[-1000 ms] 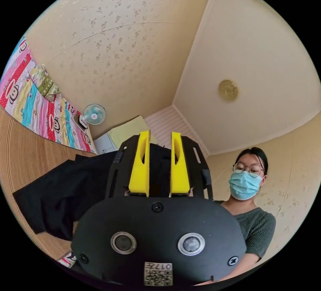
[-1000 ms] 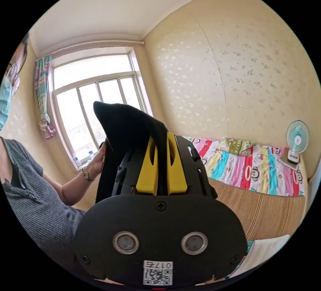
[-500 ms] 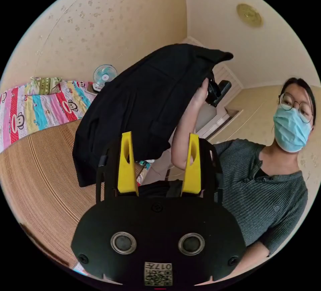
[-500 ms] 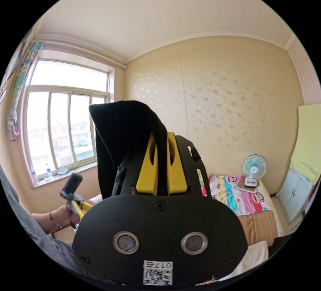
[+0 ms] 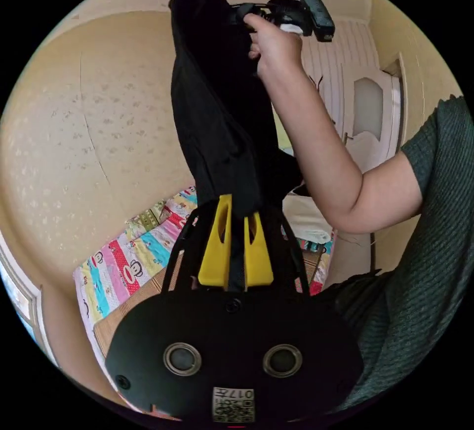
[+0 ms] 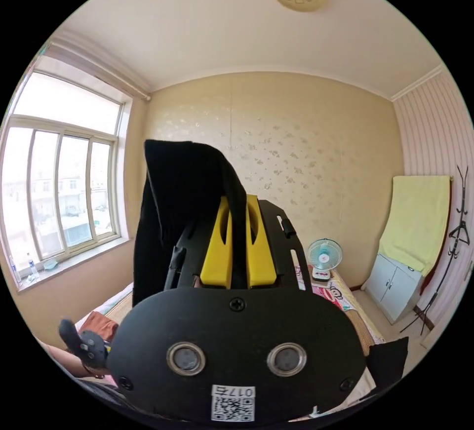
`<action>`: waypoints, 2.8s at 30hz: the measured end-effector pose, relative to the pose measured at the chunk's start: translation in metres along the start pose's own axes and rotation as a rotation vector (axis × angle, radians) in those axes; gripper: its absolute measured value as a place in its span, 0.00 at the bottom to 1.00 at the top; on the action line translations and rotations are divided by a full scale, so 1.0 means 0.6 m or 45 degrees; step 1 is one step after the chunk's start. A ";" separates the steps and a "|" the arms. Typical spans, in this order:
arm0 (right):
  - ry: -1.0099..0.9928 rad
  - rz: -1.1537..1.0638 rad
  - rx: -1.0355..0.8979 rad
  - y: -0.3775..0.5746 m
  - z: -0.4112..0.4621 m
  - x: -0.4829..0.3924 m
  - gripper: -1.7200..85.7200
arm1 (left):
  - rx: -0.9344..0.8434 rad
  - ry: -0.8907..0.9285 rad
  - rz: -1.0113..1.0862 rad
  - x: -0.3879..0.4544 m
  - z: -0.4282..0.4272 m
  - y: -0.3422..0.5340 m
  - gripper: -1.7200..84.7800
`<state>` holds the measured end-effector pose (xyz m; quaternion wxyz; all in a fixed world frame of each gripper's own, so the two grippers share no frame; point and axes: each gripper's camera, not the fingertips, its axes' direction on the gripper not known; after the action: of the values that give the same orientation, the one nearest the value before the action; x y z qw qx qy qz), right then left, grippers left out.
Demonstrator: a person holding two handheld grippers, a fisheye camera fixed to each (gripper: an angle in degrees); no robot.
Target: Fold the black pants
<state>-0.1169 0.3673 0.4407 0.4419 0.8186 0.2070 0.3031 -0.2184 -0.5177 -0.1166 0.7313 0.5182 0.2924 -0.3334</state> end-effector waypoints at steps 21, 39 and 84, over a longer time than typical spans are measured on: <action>-1.296 -0.341 -0.794 -0.315 0.844 -0.159 0.08 | 0.801 0.265 -1.100 -0.827 -0.510 0.057 0.07; -0.681 1.482 -2.096 0.555 0.815 0.296 0.17 | -0.168 0.020 -2.572 -0.983 -0.560 0.722 0.11; -0.608 2.252 -1.857 0.240 1.033 0.860 0.03 | -1.075 0.816 -2.530 -1.343 -0.509 0.422 0.07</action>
<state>0.6908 0.2345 0.4605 0.4696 0.2662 -0.7458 0.3903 -0.5322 -0.0169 0.5594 0.1492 -0.1719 0.8393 -0.4938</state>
